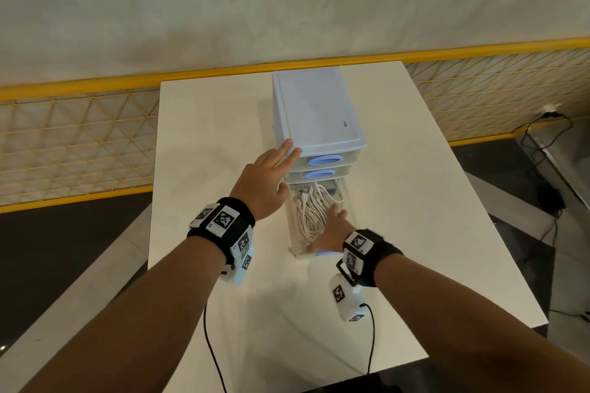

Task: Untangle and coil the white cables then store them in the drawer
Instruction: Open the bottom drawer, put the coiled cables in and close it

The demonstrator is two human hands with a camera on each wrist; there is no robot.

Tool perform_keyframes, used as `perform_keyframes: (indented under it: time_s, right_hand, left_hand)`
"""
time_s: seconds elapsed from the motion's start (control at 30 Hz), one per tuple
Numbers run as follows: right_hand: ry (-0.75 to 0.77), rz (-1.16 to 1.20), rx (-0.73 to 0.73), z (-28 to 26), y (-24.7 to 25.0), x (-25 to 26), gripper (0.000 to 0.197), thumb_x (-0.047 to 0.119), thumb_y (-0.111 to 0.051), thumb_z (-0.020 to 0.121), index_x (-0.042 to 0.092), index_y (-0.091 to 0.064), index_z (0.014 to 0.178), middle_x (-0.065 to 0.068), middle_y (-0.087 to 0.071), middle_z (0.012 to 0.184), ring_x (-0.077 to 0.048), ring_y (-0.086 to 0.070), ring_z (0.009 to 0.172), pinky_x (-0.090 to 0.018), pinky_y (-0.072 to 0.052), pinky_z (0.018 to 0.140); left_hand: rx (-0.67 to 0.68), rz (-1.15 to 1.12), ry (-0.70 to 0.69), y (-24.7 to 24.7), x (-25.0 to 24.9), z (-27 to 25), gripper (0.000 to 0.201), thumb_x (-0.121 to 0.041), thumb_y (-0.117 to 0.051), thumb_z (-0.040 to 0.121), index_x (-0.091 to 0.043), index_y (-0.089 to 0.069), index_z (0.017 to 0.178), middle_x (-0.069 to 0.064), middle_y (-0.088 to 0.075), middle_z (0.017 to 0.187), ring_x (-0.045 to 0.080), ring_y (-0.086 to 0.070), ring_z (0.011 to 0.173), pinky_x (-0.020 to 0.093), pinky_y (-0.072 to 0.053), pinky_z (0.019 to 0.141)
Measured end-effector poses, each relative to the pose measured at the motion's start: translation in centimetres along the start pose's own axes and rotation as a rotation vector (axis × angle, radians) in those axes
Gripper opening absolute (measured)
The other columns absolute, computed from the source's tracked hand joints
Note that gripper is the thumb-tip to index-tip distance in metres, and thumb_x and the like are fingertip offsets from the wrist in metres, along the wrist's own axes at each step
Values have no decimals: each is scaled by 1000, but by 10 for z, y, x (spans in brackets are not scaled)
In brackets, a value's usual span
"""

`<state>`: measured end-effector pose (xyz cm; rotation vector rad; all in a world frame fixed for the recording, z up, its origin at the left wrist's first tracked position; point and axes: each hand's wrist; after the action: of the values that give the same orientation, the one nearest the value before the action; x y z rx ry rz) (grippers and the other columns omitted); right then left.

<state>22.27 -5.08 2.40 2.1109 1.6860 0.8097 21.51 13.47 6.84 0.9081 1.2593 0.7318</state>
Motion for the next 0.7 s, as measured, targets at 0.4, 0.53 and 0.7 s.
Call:
perform_keyframes:
  time_s: [0.4, 0.53, 0.7]
  right_hand:
    - [549, -510, -60, -29, -20, -25, 76, 56, -28, 94, 18, 11, 147, -4, 16, 157, -24, 11, 146, -45, -8, 120]
    - [433, -506, -17, -13, -30, -13, 87, 66, -23, 89, 12, 12, 147, -6, 19, 157, -22, 14, 145, -44, -3, 120]
    - [418, -542, -7, -5, -26, -4, 84, 65, -23, 90, 13, 9, 148, -6, 18, 157, -22, 15, 145, -46, -1, 120]
  left_hand:
    - [-12, -109, 10, -4, -4, -3, 73, -8, -42, 79, -25, -26, 148, -7, -17, 158, 26, -53, 113, 43, -49, 83]
    - [-6, -111, 25, -5, -4, -4, 75, -4, -46, 81, -26, -23, 149, -9, -13, 159, 24, -55, 110, 38, -49, 80]
    - [5, -131, 32, -6, -3, -4, 76, -6, -45, 80, -28, -21, 149, -11, -10, 159, 22, -57, 109, 33, -48, 72]
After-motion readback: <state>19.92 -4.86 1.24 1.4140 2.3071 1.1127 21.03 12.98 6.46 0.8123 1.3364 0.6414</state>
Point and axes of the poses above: each hand's wrist, its own z-axis towards the middle knuckle, its own y-axis out of the back of the hand, x = y × z
